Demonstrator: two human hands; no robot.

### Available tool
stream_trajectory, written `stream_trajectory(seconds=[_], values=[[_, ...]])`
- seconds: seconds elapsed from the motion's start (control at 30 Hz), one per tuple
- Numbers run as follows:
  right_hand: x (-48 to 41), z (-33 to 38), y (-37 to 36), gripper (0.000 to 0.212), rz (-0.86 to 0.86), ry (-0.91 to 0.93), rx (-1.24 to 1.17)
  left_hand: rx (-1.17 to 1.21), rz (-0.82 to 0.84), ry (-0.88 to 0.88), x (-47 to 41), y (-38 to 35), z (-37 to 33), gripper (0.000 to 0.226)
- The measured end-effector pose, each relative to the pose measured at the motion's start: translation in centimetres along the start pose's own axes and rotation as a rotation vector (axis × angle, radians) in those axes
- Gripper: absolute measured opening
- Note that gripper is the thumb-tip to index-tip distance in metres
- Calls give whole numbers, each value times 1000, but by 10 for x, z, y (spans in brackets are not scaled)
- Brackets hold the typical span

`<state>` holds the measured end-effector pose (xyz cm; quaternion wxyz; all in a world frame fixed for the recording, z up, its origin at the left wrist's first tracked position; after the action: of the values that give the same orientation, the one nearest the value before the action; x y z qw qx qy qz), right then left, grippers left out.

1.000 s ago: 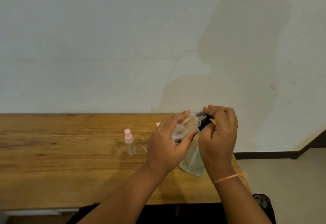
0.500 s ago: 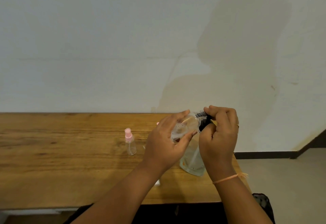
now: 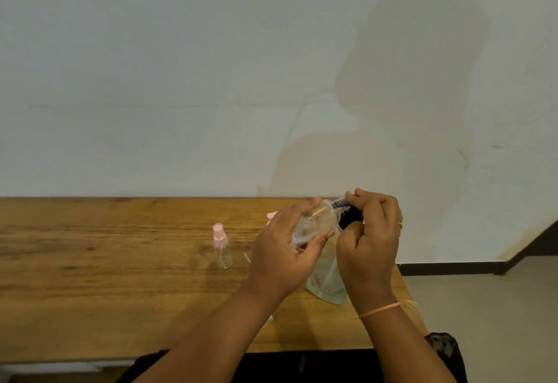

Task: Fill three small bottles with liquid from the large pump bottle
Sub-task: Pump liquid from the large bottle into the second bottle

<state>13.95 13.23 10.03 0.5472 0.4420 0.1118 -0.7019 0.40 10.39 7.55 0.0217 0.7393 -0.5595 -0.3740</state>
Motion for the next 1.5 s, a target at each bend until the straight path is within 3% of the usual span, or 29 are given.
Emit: stream_trajectory(seconds=[0.7, 1.07, 1.27, 1.5], values=[[2, -1, 0, 45, 11, 0, -62, -74, 10, -14, -2, 4, -4, 49], [2, -9, -3, 45, 8, 14, 81, -98, 37, 22, -3, 0, 1, 50], [3, -2, -2, 44, 11, -27, -53, -90, 12, 1, -1, 2, -2, 49], [3, -3, -1, 45, 12, 1, -12, -107, 19, -14, -4, 4, -3, 50]])
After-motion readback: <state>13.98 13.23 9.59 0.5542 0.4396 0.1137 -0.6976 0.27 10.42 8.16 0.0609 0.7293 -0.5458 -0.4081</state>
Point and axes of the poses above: each hand's wrist, its own x-axis away from the middle knuckle, its own y-axis out of the back of the hand, z = x × y, the point moved 7 cm from there along -x, towards the middle knuckle, and after that the axes turned 8 degrees about z, right-handed, at the moved point
